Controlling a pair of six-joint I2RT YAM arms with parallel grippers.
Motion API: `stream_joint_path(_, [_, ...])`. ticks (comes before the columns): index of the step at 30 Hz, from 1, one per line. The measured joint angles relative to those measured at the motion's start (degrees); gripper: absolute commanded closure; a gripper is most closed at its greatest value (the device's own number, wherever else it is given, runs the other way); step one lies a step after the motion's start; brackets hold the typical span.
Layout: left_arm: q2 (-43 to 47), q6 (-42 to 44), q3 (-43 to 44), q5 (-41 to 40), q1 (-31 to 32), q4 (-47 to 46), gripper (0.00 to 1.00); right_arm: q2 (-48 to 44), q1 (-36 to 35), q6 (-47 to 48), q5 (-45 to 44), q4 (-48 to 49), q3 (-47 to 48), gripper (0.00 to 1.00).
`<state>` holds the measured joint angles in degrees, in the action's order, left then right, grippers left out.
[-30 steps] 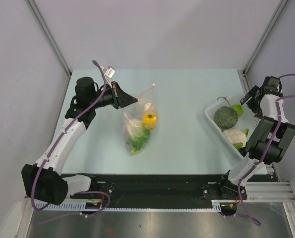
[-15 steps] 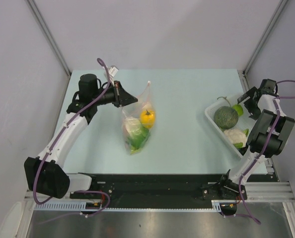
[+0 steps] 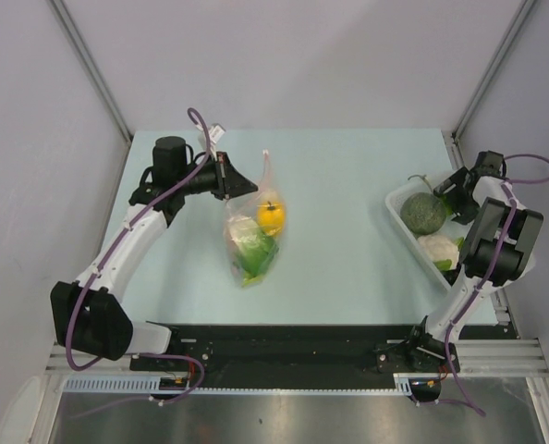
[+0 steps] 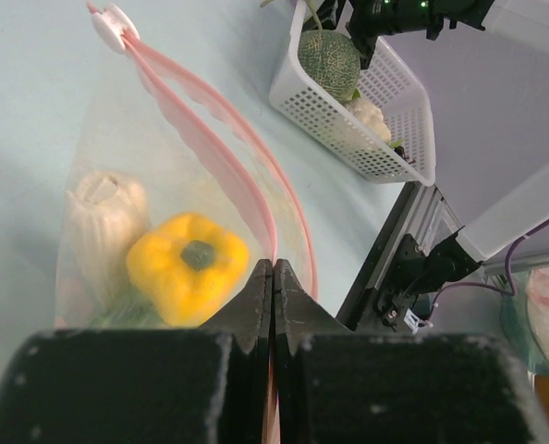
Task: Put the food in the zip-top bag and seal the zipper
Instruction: Pick up the fake fruit from the bin, then place the fake fruit in the zipper food storage bag.
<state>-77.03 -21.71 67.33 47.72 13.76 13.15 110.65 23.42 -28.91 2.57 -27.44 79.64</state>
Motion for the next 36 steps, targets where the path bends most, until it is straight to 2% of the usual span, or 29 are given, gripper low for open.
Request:
stream_joint_path(10, [-0.1,0.8,0.0,0.0,0.0,0.7,1.00,-1.5,0.2,1.3,-0.6,-0.3,0.0,0.61])
stream_joint_path(19, [0.8,0.8,-0.7,0.0,0.0,-0.7,1.00,-14.8,0.2,5.9,-1.3,-0.5,0.0,0.67])
stream_joint_path(23, [3.0,0.7,-2.9,0.3,0.0,-1.3,1.00,-21.0,-1.9,8.0,-0.5,-0.1,0.0,0.67])
stream_joint_path(25, [3.6,0.7,-3.5,0.5,0.0,-1.4,1.00,-23.8,-5.2,9.4,-0.3,0.7,0.0,0.67])
stream_joint_path(28, [4.3,0.8,-3.9,0.4,0.0,-1.4,1.00,-27.9,-14.9,12.9,0.1,2.2,0.7,0.69])
stream_joint_path(33, [5.7,0.9,-4.2,0.2,0.0,-1.4,1.00,-31.8,-32.8,18.3,3.4,4.7,4.3,0.83])
stream_joint_path(36, [7.1,0.9,-5.0,0.0,0.0,-1.4,1.00,-32.6,-41.2,20.8,6.8,5.6,7.4,0.86])
